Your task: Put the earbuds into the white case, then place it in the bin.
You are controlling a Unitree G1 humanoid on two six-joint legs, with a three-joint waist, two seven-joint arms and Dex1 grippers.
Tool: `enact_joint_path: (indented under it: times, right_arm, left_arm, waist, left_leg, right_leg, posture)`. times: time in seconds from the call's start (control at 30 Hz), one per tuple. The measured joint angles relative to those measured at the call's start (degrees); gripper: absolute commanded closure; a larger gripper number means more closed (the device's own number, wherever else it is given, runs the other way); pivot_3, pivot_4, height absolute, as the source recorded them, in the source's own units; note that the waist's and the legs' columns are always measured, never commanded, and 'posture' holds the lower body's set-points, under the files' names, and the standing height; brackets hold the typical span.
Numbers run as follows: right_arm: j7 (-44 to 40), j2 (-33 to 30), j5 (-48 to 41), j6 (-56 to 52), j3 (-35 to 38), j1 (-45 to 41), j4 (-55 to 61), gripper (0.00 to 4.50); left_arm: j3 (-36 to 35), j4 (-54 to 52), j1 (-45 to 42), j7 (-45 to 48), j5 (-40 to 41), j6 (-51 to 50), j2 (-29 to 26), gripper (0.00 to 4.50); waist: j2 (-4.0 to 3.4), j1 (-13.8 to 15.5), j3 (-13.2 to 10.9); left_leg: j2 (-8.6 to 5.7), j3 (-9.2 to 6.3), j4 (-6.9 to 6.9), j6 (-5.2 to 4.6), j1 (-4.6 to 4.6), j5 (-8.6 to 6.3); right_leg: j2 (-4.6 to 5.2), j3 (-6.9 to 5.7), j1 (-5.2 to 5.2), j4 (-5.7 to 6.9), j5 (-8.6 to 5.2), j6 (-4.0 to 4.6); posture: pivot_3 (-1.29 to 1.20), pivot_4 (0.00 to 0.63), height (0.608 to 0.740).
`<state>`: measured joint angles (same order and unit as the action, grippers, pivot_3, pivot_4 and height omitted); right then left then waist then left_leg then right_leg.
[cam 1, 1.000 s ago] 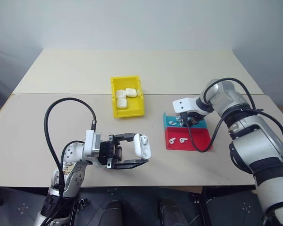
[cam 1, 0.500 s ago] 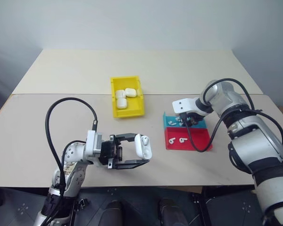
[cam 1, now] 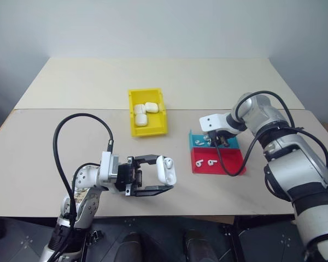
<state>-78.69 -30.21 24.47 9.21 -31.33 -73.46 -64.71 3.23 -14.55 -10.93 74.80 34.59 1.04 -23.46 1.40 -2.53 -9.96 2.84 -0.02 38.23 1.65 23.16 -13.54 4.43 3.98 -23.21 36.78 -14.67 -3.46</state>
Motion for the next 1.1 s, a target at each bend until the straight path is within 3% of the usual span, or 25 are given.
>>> enact_joint_path:
  times: [0.17,0.33,0.5,0.6,0.73,0.87,0.9,0.97,1.1]
  right_arm:
    - [-3.32,-1.23,-2.73,-1.18,3.38,0.02,1.17,3.85]
    - [-7.7,-6.64,-11.14,-9.85,12.95,-0.52,7.7,3.85]
    - [-10.03,-13.84,-25.0,-27.15,25.64,5.4,29.01,3.85]
    - [-7.85,-16.5,-37.74,-43.11,37.66,13.91,48.88,3.85]
    - [2.39,-12.7,-55.68,-59.86,55.18,24.72,73.16,3.85]
    - [15.31,-6.15,-73.69,-69.93,66.15,30.76,86.68,3.85]
    - [21.46,-4.28,-81.8,-71.76,68.61,32.58,89.78,3.85]
    - [30.4,-1.6,-93.61,-72.15,70.09,37.25,95.11,3.85]
    - [42.18,-1.53,-106.44,-70.41,67.67,44.81,101.62,3.85]
  left_arm:
    - [0.0,0.28,-0.59,-0.41,0.03,-0.02,0.01,1.75]
    - [-0.09,-0.39,-0.63,-2.44,0.8,-0.69,0.04,1.75]
    - [-0.11,-1.08,-1.83,-4.54,1.98,-2.76,0.32,1.75]
    - [0.33,-1.29,-4.44,-6.34,3.15,-4.94,1.58,1.75]
    - [1.41,-1.51,-8.76,-8.24,4.55,-8.13,3.6,1.75]
    - [2.67,-1.49,-11.05,-7.92,5.96,-9.98,4.77,1.75]
    - [3.17,-1.47,-11.62,-7.67,6.07,-10.36,5.0,1.75]
    - [3.6,-1.4,-12.18,-7.09,6.27,-11.11,5.39,1.75]
    - [3.99,-0.59,-13.37,-6.5,6.22,-11.28,6.08,1.75]
  waist:
    - [-0.06,0.04,-0.04]
    - [-0.2,0.33,-0.12]
    - [-0.27,0.94,-0.16]
    - [-0.27,1.73,-0.16]
    - [-0.23,1.89,-0.14]
    - [-0.24,1.53,-0.12]
    - [-0.27,1.49,-0.1]
    - [-0.26,1.51,-0.09]
    - [-0.25,1.57,-0.09]
  left_leg:
    - [0.0,0.0,0.0,0.0,0.04,0.0]
    - [0.0,0.0,0.0,0.0,0.06,0.0]
    - [0.0,-0.06,-0.01,-0.01,0.1,-0.01]
    - [0.0,-0.08,0.02,-0.02,0.12,-0.01]
    - [-0.01,-0.15,0.04,-0.02,0.09,-0.02]
    - [-0.02,-0.11,0.07,-0.03,0.05,-0.02]
    - [-0.02,-0.11,0.06,-0.03,0.03,-0.02]
    - [-0.01,-0.14,0.05,-0.04,0.04,-0.02]
    - [-0.04,-0.12,0.08,-0.04,0.09,-0.02]
  right_leg:
    - [0.0,0.0,-0.02,-0.02,0.0,0.0]
    - [0.01,-0.01,-0.02,-0.02,0.0,0.0]
    - [0.01,-0.04,-0.02,-0.03,0.0,0.0]
    - [0.01,-0.05,0.0,-0.03,0.0,-0.01]
    - [-0.01,-0.09,0.1,-0.04,0.0,-0.01]
    - [-0.02,-0.02,0.1,0.0,0.0,-0.02]
    - [-0.03,-0.01,0.11,0.01,0.0,-0.02]
    - [-0.03,-0.04,0.14,-0.01,0.0,-0.02]
    - [-0.01,-0.03,0.13,-0.04,-0.01,-0.04]
  posture:
    - [0.0,0.15,0.74]
    - [0.0,0.15,0.74]
    - [0.0,0.15,0.74]
    - [0.0,0.15,0.74]
    - [0.0,0.15,0.74]
    - [0.0,0.15,0.74]
    - [0.0,0.15,0.74]
    - [0.0,0.15,0.74]
    - [0.0,0.15,0.74]
